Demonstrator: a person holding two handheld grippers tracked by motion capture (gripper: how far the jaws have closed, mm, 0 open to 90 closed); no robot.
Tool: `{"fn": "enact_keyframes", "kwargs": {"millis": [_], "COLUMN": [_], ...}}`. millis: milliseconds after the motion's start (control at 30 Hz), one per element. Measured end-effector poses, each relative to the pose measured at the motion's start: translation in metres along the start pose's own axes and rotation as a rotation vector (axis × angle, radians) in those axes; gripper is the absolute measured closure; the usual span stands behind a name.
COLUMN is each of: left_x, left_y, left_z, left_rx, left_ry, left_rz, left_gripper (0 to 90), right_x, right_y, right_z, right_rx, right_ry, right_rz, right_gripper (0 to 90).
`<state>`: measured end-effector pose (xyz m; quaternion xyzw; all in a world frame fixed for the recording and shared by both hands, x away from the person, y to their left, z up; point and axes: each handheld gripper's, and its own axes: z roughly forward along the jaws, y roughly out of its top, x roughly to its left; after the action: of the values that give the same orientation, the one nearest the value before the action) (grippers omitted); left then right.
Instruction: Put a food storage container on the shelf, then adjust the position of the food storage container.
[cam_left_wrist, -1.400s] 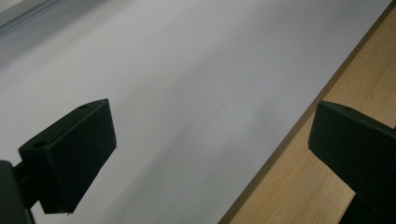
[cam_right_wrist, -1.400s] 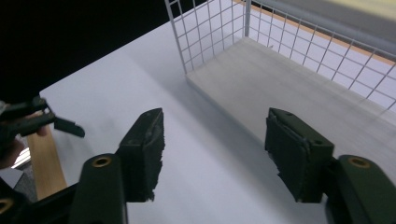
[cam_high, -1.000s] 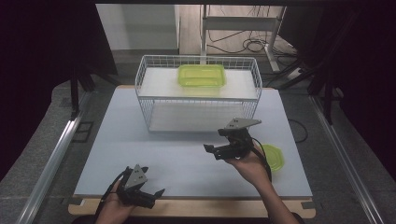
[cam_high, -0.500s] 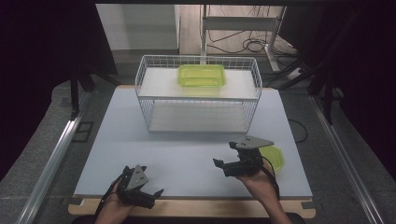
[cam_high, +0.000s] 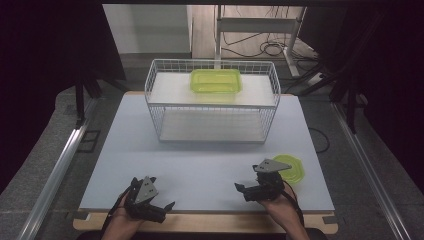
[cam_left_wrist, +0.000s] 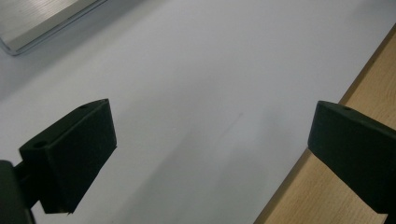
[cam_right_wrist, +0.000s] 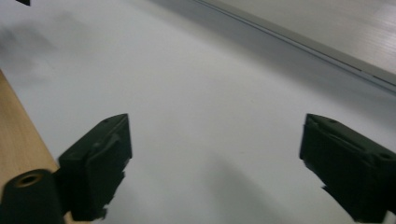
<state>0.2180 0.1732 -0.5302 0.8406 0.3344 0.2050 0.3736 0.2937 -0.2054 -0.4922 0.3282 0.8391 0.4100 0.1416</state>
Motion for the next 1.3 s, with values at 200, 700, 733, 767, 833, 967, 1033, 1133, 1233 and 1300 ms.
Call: {"fn": "enact_keyframes", "kwargs": {"millis": [200, 700, 733, 767, 833, 967, 1033, 1133, 1233, 1300], "left_x": [0.001, 0.001, 0.001, 0.002, 0.002, 0.002, 0.000, -0.002, -0.003, -0.002], "left_y": [-0.001, -0.001, -0.001, -0.001, -0.001, -0.002, -0.002, -0.001, -0.001, -0.001], "left_z": [0.002, 0.003, 0.003, 0.003, 0.003, 0.005, 0.007, 0.008, 0.008, 0.008], "left_rx": [0.008, 0.016, 0.014, 0.013, 0.012, 0.015, 0.018, 0.022, 0.024, 0.023], "left_ry": [-0.004, -0.003, -0.003, -0.004, -0.007, -0.018, -0.022, -0.028, -0.026, -0.025], "left_rz": [0.003, 0.017, 0.015, 0.013, 0.010, 0.003, 0.006, 0.015, 0.020, 0.017], "left_gripper": [1.0, 1.0, 1.0, 1.1, 1.0, 1.1, 1.1, 1.1, 1.1, 1.1], "right_x": [0.002, -0.058, -0.062, -0.066, -0.073, -0.086, -0.092, -0.101, -0.107, -0.111], "right_y": [0.002, -0.003, -0.005, -0.006, -0.007, -0.012, -0.016, -0.021, -0.025, -0.027], "right_z": [-0.002, -0.058, -0.060, -0.063, -0.068, -0.080, -0.085, -0.090, -0.093, -0.094], "right_rx": [0.025, -0.035, -0.033, -0.033, -0.035, -0.041, -0.045, -0.046, -0.037, -0.030], "right_ry": [-0.044, -0.193, -0.203, -0.213, -0.248, -0.305, -0.326, -0.351, -0.377, -0.388], "right_rz": [0.000, 0.063, 0.070, 0.079, 0.089, 0.126, 0.149, 0.175, 0.190, 0.207], "right_gripper": [5.8, 83.9, 86.8, 89.3, 89.4, 89.6, 89.6, 89.6, 89.6, 89.5]}}
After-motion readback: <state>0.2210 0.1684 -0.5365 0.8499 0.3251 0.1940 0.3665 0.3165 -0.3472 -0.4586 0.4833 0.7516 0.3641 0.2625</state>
